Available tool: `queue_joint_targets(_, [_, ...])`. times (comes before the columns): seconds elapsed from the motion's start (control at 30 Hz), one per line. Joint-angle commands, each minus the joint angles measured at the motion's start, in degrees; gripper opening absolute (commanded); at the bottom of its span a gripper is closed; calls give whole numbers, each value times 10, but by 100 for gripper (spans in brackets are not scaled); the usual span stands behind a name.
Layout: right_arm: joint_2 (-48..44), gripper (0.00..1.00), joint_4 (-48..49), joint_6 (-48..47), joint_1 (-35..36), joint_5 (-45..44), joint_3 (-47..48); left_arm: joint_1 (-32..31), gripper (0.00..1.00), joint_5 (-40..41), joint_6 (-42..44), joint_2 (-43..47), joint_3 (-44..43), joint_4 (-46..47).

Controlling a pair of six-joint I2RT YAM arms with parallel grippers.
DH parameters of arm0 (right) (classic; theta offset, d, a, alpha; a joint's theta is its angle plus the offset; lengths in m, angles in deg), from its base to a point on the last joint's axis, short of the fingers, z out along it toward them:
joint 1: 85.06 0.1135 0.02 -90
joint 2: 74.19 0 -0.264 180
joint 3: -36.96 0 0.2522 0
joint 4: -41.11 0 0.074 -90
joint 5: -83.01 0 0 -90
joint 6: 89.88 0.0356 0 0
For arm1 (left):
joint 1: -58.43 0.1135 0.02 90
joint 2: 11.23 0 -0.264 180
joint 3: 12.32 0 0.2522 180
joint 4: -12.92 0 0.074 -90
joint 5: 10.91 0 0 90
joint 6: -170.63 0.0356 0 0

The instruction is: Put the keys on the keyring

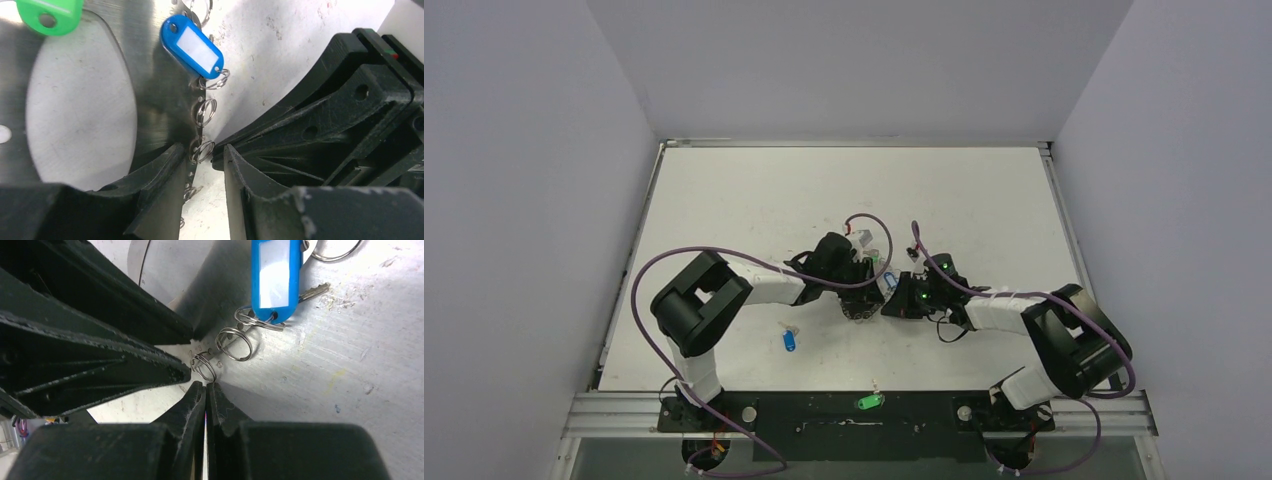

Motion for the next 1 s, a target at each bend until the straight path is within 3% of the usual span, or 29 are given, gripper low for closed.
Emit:
queue_joint_targets(0.0, [24,0,-29,-24,-2,-47,-1,-10,30,-18,1,-3,-8,26])
queue_joint_targets(0.6, [-5,0,-70,-48,-2,-68,4,-16,7,-36,34,-5,-16,16])
queue_joint_targets(0.83, [-26,0,-94,-55,-3,-73,7,-16,7,-19,61,-7,-28,-21])
queue_joint_targets(0.97, [-38,0,-110,-59,-2,-79,10,-16,17,-20,61,-18,-34,-20])
